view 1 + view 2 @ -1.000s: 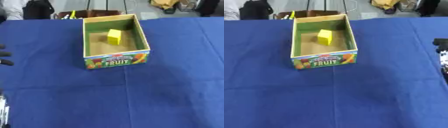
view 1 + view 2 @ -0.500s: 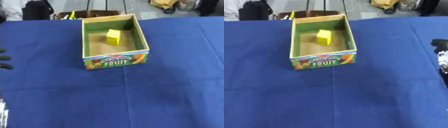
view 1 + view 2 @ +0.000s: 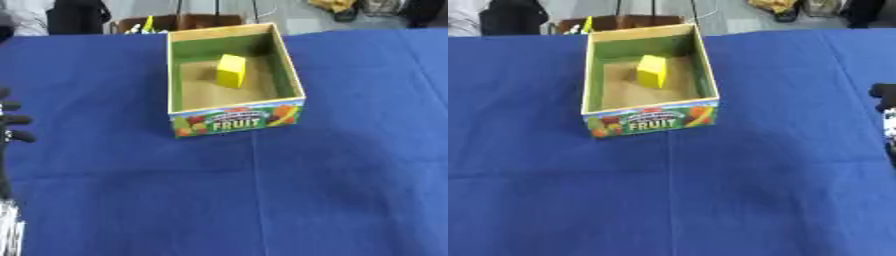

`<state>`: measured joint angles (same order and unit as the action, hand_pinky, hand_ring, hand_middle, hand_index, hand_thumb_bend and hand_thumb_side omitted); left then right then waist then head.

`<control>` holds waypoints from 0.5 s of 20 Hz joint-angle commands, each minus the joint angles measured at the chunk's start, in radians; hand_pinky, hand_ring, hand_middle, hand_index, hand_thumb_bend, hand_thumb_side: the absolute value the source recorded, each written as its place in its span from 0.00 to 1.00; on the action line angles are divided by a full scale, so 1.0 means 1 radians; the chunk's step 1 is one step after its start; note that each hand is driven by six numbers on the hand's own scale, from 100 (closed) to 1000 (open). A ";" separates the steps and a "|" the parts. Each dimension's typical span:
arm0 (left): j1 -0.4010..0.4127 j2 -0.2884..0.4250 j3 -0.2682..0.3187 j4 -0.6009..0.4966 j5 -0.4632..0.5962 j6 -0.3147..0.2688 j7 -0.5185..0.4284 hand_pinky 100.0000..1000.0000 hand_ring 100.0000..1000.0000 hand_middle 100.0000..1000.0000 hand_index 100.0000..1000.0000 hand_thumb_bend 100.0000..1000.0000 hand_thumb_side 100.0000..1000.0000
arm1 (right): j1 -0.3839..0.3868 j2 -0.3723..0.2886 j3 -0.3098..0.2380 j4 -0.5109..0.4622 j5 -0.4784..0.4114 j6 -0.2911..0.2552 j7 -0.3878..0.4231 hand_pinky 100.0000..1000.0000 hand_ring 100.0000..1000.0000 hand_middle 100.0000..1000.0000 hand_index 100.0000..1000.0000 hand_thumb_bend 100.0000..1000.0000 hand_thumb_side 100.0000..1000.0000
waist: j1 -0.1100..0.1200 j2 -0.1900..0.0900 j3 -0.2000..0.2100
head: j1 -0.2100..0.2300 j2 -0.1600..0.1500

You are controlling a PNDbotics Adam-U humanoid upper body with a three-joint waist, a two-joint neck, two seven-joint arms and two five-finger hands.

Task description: Pick up objects on the table and place them in the box.

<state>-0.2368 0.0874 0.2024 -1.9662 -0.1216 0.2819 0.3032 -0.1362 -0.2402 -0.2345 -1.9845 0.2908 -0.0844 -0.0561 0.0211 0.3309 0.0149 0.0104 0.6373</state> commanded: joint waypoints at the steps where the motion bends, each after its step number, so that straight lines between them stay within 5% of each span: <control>1: -0.004 0.014 0.008 -0.016 0.002 -0.002 0.008 0.31 0.46 0.50 0.67 0.13 0.72 | -0.006 -0.020 -0.010 -0.015 0.009 -0.005 -0.006 0.75 0.85 0.64 0.73 0.00 0.83 | -0.006 -0.022 -0.001 | 0.007 0.012; 10: -0.016 0.011 -0.004 -0.015 -0.010 0.001 -0.002 0.31 0.46 0.50 0.67 0.13 0.73 | -0.011 -0.019 -0.008 -0.015 -0.009 0.002 -0.002 0.76 0.85 0.64 0.73 0.00 0.83 | -0.005 -0.043 0.008 | 0.018 -0.010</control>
<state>-0.2460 0.0874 0.2012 -1.9662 -0.1251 0.2842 0.3055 -0.1408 -0.2402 -0.2347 -1.9845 0.2872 -0.0835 -0.0582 0.0165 0.3066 0.0222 0.0254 0.6389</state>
